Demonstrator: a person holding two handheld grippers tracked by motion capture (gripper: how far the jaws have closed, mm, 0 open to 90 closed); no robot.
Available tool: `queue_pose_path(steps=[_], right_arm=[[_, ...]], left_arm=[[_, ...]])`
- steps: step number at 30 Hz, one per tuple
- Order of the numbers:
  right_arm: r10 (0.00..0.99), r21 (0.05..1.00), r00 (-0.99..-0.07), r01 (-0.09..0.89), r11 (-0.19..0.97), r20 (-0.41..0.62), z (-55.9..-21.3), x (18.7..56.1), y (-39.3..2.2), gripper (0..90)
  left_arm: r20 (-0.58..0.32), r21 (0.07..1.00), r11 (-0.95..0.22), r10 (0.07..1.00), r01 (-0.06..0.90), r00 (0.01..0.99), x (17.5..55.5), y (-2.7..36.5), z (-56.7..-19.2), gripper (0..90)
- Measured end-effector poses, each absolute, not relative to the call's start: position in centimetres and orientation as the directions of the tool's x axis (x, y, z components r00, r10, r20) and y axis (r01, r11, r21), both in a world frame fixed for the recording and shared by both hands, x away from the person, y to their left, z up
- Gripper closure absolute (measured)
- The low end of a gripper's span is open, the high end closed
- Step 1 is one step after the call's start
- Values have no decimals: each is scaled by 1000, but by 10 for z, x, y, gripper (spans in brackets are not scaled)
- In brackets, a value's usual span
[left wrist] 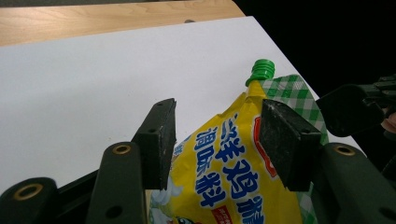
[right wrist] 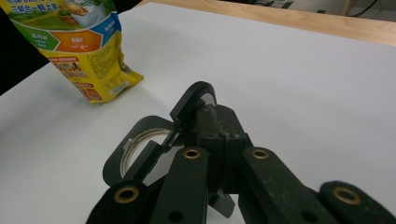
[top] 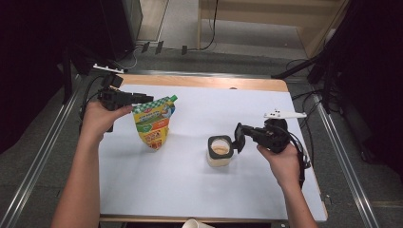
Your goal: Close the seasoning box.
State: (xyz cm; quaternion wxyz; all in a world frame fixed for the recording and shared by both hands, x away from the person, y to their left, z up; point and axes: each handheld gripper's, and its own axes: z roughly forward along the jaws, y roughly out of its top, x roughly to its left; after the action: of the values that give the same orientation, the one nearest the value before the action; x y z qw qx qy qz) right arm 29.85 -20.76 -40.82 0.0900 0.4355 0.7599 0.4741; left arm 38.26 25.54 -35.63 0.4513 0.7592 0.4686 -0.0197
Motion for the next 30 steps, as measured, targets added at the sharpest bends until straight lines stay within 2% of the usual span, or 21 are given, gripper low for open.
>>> queue_pose_path(steps=[8,30], right_arm=[[726,799,-623,575,173,291,-411,298,-199,900],[664,797,-706,538,275,247,-422,293,-164,886]], left_arm=[[-453,667,-151,695,729,558,382,255,-356,475],[-462,660,-152,690,735,557,383,255,-357,474]])
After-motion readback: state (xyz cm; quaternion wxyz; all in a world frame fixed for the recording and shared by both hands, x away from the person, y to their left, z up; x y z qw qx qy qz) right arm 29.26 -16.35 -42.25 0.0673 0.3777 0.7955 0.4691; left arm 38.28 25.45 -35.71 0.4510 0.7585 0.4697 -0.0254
